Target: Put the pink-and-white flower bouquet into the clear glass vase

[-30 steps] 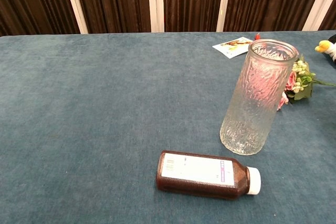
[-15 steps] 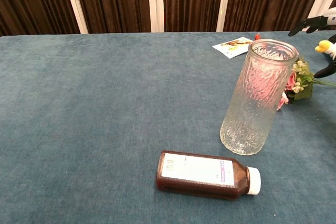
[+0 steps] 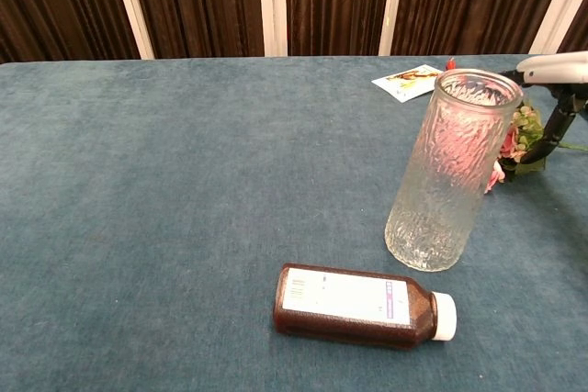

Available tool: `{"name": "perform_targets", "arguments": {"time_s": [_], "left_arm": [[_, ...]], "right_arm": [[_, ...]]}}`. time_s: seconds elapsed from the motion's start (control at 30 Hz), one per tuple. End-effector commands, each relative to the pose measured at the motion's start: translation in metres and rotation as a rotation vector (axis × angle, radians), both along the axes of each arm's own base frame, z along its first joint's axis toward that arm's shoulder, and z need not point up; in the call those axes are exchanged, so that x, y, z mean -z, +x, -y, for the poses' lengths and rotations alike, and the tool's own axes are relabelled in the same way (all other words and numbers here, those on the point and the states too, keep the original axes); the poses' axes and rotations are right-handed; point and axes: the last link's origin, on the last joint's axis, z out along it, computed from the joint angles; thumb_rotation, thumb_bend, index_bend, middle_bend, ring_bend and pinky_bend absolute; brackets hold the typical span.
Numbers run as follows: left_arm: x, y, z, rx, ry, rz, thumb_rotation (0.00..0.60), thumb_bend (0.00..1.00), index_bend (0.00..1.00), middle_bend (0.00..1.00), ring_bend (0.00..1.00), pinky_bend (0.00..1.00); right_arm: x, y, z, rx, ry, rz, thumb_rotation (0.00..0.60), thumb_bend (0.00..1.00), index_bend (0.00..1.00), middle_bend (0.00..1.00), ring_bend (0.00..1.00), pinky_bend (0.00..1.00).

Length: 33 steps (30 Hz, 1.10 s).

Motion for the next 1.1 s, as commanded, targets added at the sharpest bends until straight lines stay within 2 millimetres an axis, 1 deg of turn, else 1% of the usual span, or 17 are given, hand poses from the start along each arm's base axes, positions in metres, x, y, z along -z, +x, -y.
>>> {"name": "perform_targets", "arguments": {"time_s": [0.03, 0.2, 0.37, 0.47, 0.57, 0.63, 0.67, 0.73, 0.8, 0.83, 0.9, 1.03, 1.1], "left_arm": [[0.000, -0.001, 0.000, -0.006, 0.002, -0.003, 0.600, 0.17, 0.11, 0.00, 0.00, 0.11], [0.001, -0.001, 0.000, -0.012, 0.001, -0.009, 0.600, 0.17, 0.11, 0.00, 0.00, 0.11], [0.003, 0.000, 0.000, -0.008, -0.006, -0.003, 0.600, 0.17, 0.11, 0.00, 0.00, 0.12], [0.004, 0.000, 0.000, -0.009, -0.011, -0.001, 0.600, 0.17, 0.11, 0.00, 0.00, 0.12], [0.004, 0.000, 0.000, -0.012, -0.013, -0.001, 0.600, 0.17, 0.11, 0.00, 0.00, 0.12], [0.004, 0.000, 0.000, -0.015, -0.014, 0.001, 0.600, 0.17, 0.12, 0.00, 0.00, 0.13], [0.004, 0.000, 0.000, -0.015, -0.015, 0.002, 0.600, 0.17, 0.12, 0.00, 0.00, 0.13], [0.005, 0.001, 0.000, -0.009, -0.017, 0.009, 0.600, 0.17, 0.12, 0.00, 0.00, 0.13], [0.005, 0.002, 0.001, -0.004, -0.020, 0.014, 0.600, 0.17, 0.12, 0.00, 0.00, 0.13], [0.005, 0.002, 0.001, -0.002, -0.023, 0.015, 0.600, 0.17, 0.12, 0.00, 0.00, 0.13], [0.006, 0.002, 0.001, 0.001, -0.026, 0.017, 0.600, 0.17, 0.12, 0.00, 0.00, 0.13], [0.006, 0.002, 0.001, 0.000, -0.027, 0.017, 0.600, 0.17, 0.12, 0.00, 0.00, 0.13], [0.005, 0.002, 0.001, 0.000, -0.022, 0.019, 0.600, 0.17, 0.12, 0.00, 0.00, 0.13]], "right_arm": [[0.007, -0.002, 0.002, 0.000, 0.017, -0.022, 0.600, 0.14, 0.15, 0.06, 0.08, 0.00], [0.017, -0.003, 0.007, 0.001, 0.033, -0.041, 0.600, 0.14, 0.15, 0.06, 0.08, 0.00], [0.029, 0.001, 0.013, -0.003, 0.039, -0.035, 0.600, 0.13, 0.15, 0.06, 0.08, 0.00], [0.035, 0.002, 0.016, -0.011, 0.042, -0.045, 0.600, 0.13, 0.18, 0.09, 0.13, 0.00], [0.040, 0.003, 0.018, -0.020, 0.033, -0.050, 0.600, 0.13, 0.27, 0.20, 0.24, 0.00], [0.042, 0.005, 0.020, -0.026, 0.016, -0.044, 0.600, 0.16, 0.34, 0.29, 0.33, 0.03], [0.043, 0.006, 0.021, -0.029, 0.008, -0.038, 0.600, 0.18, 0.37, 0.32, 0.36, 0.05], [0.043, 0.010, 0.022, -0.034, -0.013, -0.013, 0.600, 0.27, 0.46, 0.39, 0.44, 0.10], [0.043, 0.014, 0.023, -0.039, -0.035, 0.021, 0.600, 0.33, 0.53, 0.44, 0.49, 0.14], [0.043, 0.015, 0.022, -0.041, -0.041, 0.032, 0.600, 0.36, 0.57, 0.45, 0.50, 0.15], [0.042, 0.015, 0.022, -0.044, -0.044, 0.045, 0.600, 0.39, 0.61, 0.46, 0.51, 0.16], [0.039, 0.015, 0.022, -0.042, -0.040, 0.061, 0.600, 0.41, 0.63, 0.46, 0.52, 0.17], [0.036, 0.017, 0.022, -0.031, -0.045, 0.096, 0.600, 0.41, 0.64, 0.46, 0.52, 0.17]]}}
